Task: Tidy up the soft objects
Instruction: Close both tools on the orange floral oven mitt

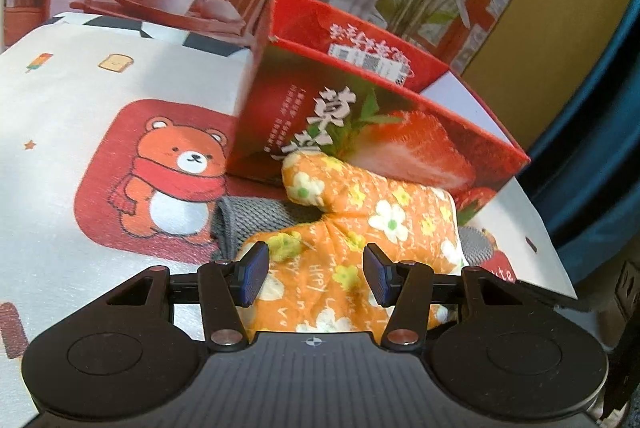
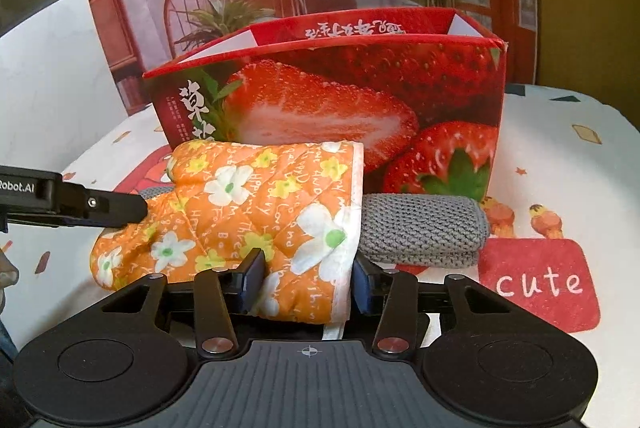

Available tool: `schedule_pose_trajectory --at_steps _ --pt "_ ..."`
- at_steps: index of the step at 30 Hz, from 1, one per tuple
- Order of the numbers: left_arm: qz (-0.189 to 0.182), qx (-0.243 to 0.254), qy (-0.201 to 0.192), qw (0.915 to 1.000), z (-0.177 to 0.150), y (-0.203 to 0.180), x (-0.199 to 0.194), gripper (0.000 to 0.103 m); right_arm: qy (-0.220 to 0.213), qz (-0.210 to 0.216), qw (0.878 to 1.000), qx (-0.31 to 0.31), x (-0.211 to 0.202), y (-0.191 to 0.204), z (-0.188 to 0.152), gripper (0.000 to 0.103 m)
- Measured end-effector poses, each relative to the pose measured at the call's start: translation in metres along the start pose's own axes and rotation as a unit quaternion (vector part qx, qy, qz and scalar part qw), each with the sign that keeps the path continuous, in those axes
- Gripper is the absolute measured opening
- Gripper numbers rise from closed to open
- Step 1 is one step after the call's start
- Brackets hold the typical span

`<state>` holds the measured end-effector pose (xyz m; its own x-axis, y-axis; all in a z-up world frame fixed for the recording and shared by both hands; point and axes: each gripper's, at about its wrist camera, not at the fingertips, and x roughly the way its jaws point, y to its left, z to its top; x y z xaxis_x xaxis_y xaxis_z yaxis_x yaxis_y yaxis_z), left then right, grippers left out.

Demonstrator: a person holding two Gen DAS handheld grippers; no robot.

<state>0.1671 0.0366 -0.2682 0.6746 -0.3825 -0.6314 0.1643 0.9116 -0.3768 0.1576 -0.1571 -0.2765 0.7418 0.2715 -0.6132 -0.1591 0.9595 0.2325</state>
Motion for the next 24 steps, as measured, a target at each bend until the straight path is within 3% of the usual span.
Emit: schedule_pose_trajectory --at_steps 5,11,20,22,24 --pt "0.018 -0.025 -0.004 0.9995 0.003 0.012 -0.002 0.054 0.0 0.001 1.0 0.001 0.0 0.0 -0.001 0.041" --pt "0.005 -0.039 0.022 0.999 -0.004 0.017 0.009 0.053 0.002 0.003 1.0 0.005 0.0 -0.001 -0.001 0.041" --pt "0.017 -0.012 0.026 0.9995 -0.008 0.012 0.012 0.028 0.007 0.013 1.0 0.024 0.001 -0.007 0.004 0.041" --pt "0.018 -0.006 0.019 0.9996 -0.007 0.01 0.008 0.022 0.006 0.014 1.0 0.024 0.0 -0.007 0.004 0.038" --pt "0.019 0.006 0.011 0.9997 -0.006 0.006 0.004 0.018 0.0 0.014 1.0 0.018 -0.003 -0.006 0.005 0.023"
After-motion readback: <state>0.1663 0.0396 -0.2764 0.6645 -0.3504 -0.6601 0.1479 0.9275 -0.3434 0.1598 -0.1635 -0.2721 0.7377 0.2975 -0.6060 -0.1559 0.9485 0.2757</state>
